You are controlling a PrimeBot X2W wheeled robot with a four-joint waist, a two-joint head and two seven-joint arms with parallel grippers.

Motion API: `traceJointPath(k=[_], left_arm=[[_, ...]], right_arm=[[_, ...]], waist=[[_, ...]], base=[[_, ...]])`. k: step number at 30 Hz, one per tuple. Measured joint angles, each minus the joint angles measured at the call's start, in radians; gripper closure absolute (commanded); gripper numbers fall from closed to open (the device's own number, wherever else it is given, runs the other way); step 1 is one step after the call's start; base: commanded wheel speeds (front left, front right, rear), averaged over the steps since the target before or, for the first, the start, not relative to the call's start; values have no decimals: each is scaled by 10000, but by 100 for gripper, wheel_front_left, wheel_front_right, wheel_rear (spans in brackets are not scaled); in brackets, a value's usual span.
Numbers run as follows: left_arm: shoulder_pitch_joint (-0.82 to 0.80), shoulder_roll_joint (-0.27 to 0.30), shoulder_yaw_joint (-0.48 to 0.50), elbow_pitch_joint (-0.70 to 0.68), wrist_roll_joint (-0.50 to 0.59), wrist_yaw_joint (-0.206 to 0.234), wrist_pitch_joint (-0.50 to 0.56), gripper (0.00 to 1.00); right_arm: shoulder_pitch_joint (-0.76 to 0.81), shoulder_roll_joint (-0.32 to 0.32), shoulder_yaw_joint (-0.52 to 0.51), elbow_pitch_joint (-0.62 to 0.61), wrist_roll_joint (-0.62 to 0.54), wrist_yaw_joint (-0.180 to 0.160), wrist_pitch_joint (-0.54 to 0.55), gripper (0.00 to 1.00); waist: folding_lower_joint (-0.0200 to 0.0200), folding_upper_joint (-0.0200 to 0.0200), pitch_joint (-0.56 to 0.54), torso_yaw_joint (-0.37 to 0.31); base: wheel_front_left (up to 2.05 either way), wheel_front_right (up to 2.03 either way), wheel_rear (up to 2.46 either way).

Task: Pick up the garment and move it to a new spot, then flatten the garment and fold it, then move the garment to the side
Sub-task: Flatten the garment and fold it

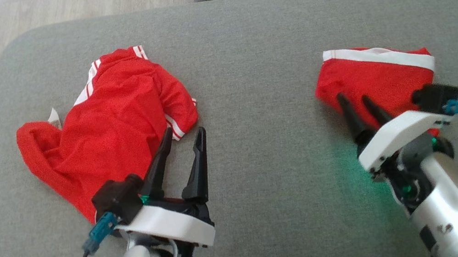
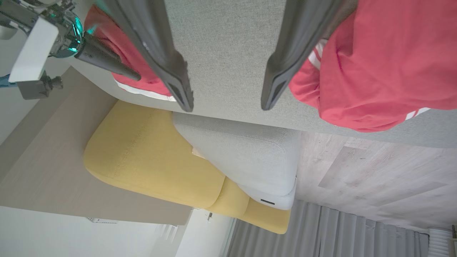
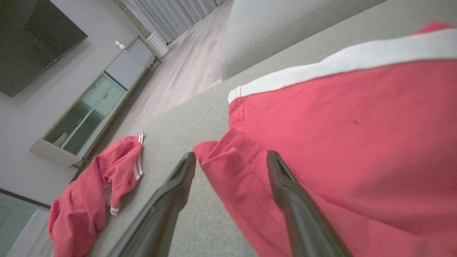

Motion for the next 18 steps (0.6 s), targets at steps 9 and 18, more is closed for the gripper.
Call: traceJointPath(k=[9,18], left_arm=[[0,0,155,-8,-13,48,2,0],[220,0,245,-8,-13,73,2,0]], right_arm=[[302,42,1047,414,362,0,869,0],[951,109,1733,102,761,0,1377,0]], waist=[[0,0,-128,-355],[0,0,-444,-868]], base=[[0,0,0],[0,0,0]])
